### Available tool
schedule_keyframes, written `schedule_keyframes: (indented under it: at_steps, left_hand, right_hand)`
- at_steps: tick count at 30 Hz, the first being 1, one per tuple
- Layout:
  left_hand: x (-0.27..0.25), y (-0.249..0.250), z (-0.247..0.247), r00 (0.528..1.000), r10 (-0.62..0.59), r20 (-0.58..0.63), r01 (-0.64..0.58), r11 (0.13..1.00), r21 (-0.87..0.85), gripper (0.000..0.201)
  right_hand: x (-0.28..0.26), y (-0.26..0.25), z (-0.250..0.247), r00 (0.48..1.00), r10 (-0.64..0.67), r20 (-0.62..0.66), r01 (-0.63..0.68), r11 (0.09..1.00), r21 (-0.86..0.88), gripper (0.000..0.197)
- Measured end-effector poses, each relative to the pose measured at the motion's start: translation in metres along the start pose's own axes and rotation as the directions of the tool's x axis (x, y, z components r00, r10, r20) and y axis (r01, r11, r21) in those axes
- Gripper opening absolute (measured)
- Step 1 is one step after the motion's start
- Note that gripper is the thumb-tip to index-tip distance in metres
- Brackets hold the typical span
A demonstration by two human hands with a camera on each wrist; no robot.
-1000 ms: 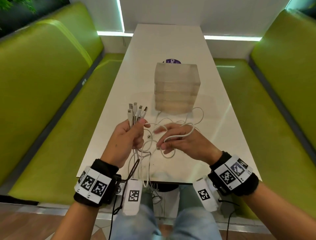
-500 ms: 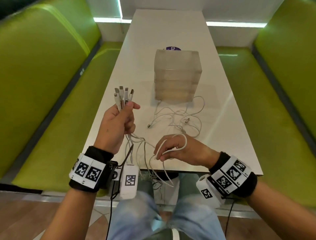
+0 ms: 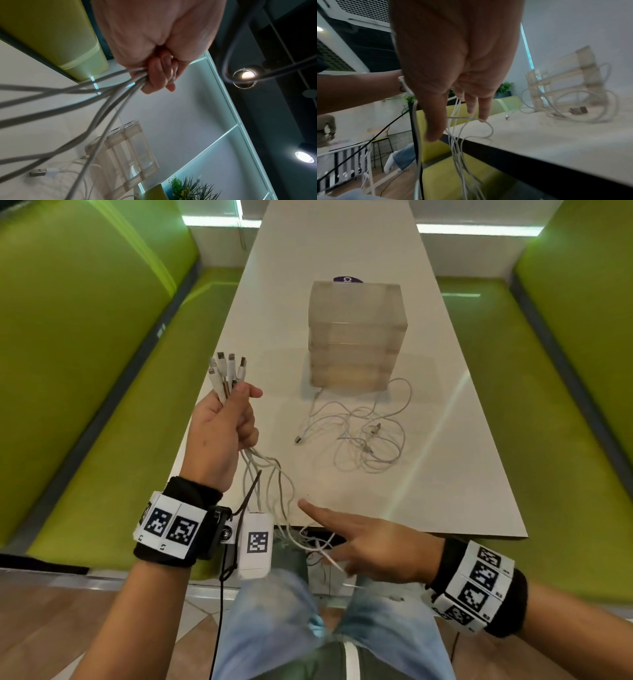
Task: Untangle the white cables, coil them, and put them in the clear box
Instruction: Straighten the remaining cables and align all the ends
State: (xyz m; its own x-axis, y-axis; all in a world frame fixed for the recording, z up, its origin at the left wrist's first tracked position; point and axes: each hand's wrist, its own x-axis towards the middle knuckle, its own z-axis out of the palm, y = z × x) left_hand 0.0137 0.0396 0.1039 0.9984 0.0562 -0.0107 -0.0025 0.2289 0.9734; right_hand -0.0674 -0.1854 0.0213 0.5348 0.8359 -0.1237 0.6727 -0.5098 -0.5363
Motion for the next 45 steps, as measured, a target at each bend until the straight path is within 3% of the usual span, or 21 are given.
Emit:
schedule_keyframes:
  at_steps: [3, 5, 7, 10, 14, 18, 20, 24, 27, 30, 33, 37, 41, 45]
  left_hand:
    - [0.001, 0.002, 0.000, 1.000, -0.005, -0.009, 0.005, 1.000, -0.023, 0.023]
    - [0.001, 0.003, 0.002, 1.000, -0.005, -0.008, 0.005, 0.999, -0.032, 0.023]
    - [0.000, 0.004, 0.003, 1.000, -0.002, -0.006, 0.002, 0.999, -0.037, 0.024]
    - [0.001, 0.005, 0.003, 1.000, -0.001, -0.001, 0.001, 0.999, -0.042, 0.024]
    - [-0.001, 0.004, 0.005, 1.000, -0.001, 0.011, 0.002, 0.999, -0.040, 0.024]
    - [-0.002, 0.004, 0.007, 0.999, -0.007, 0.035, 0.009, 0.999, -0.046, 0.025]
    - [-0.003, 0.003, 0.009, 0.999, -0.013, 0.046, 0.016, 0.999, -0.049, 0.025]
    - [-0.004, 0.000, 0.012, 0.998, -0.036, 0.060, 0.039, 0.998, -0.047, 0.025]
    - [-0.005, -0.002, 0.015, 0.996, -0.048, 0.072, 0.051, 0.998, -0.043, 0.026]
    - [-0.007, -0.003, 0.018, 0.995, -0.050, 0.084, 0.053, 0.998, -0.030, 0.026]
    - [-0.009, -0.006, 0.017, 0.994, -0.063, 0.093, 0.065, 0.998, -0.017, 0.025]
    - [-0.011, -0.013, 0.016, 0.989, -0.099, 0.108, 0.100, 0.995, 0.002, 0.025]
    - [-0.013, -0.019, 0.021, 0.974, -0.169, 0.149, 0.169, 0.986, 0.012, 0.027]
    - [-0.016, -0.026, 0.027, 0.955, -0.238, 0.176, 0.229, 0.971, 0.069, 0.028]
  right_hand:
    - [-0.006, 0.007, -0.001, 0.996, 0.089, 0.011, -0.089, 0.994, 0.061, 0.029]
    - [-0.006, 0.013, -0.002, 0.987, 0.154, -0.040, -0.145, 0.974, 0.172, 0.022]
    - [-0.004, 0.016, -0.004, 0.964, 0.236, -0.127, -0.188, 0.934, 0.304, 0.019]
    - [0.000, 0.020, -0.008, 0.917, 0.347, -0.195, -0.267, 0.900, 0.345, 0.018]
    - [0.007, 0.028, -0.010, 0.896, 0.442, -0.040, -0.430, 0.887, 0.171, 0.023]
    - [0.011, 0.030, -0.015, 0.886, 0.461, -0.051, -0.442, 0.872, 0.209, 0.024]
    - [0.010, 0.036, -0.021, 0.847, 0.520, -0.114, -0.492, 0.846, 0.204, 0.023]
    - [0.007, 0.058, -0.041, 0.695, 0.669, -0.264, -0.656, 0.740, 0.149, 0.026]
    - [0.008, 0.068, -0.050, 0.665, 0.726, -0.173, -0.707, 0.687, 0.166, 0.038]
    - [0.011, 0.069, -0.046, 0.685, 0.718, -0.124, -0.702, 0.696, 0.150, 0.030]
    - [0.011, 0.067, -0.045, 0.732, 0.663, -0.156, -0.648, 0.748, 0.143, 0.018]
    - [0.006, 0.057, -0.061, 0.731, 0.650, -0.209, -0.532, 0.734, 0.422, 0.012]
    - [0.000, 0.052, -0.078, 0.752, 0.630, -0.191, -0.444, 0.700, 0.559, 0.017]
    - [-0.001, 0.044, -0.086, 0.731, 0.651, -0.204, -0.331, 0.600, 0.729, 0.012]
